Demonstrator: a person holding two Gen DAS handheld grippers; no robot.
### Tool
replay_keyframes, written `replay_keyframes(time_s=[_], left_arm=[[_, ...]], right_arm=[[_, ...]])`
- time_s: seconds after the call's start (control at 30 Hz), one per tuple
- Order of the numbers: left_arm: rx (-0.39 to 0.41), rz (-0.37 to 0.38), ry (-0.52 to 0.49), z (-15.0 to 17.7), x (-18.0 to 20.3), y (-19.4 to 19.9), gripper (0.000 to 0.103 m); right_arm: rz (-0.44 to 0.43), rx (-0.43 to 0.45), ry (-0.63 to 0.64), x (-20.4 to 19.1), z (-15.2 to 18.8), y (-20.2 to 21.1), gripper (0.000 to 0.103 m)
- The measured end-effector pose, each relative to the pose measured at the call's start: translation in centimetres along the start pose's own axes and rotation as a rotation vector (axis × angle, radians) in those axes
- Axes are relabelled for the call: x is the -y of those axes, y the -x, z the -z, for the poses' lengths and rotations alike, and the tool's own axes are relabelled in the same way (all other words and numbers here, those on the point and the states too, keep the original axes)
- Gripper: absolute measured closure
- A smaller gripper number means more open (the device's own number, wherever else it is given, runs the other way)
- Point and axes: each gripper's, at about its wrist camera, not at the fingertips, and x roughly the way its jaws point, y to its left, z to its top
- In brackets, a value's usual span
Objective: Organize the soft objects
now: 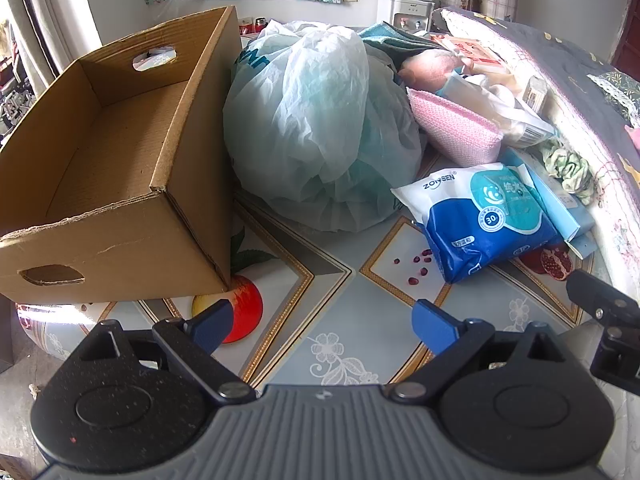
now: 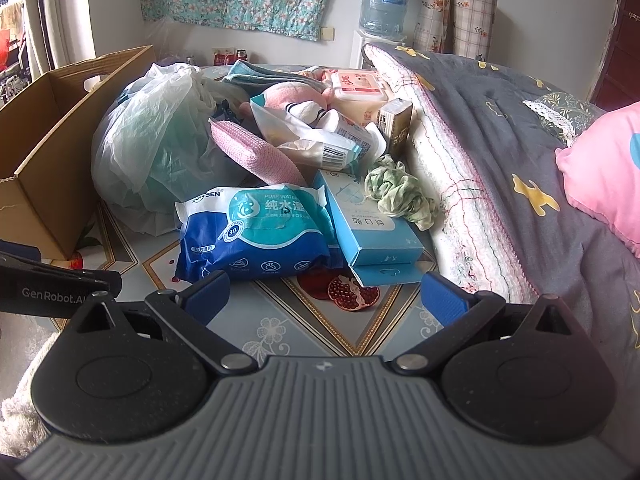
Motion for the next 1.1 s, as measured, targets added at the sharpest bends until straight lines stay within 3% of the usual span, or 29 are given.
replay_keyframes(time_s=[0.63, 0.87, 1.0, 1.1], left_arm=[[-0.004, -0.020, -0.006, 0.1, -0.2, -0.4, 0.006], [0.092, 0.006, -0.089, -0.2, 1.0, 1.1, 0.006], [0.157, 0.070, -0.113, -0.6, 1.8, 2.0, 0.006], [0.209, 0.137, -0.132, -0.8, 2.4, 2.3, 0.006]], right_arm=[[0.005, 0.007, 0.000, 0.0, 0.0, -0.2, 0.001], [0.009, 0.101, -0.033, 2.2, -0.1, 1.2, 0.001], [0.006, 0.158, -0.055, 4.0, -0.3, 1.9, 0.001], [-0.047, 0.167, -0.127, 5.5, 0.1, 1.6, 0.001]])
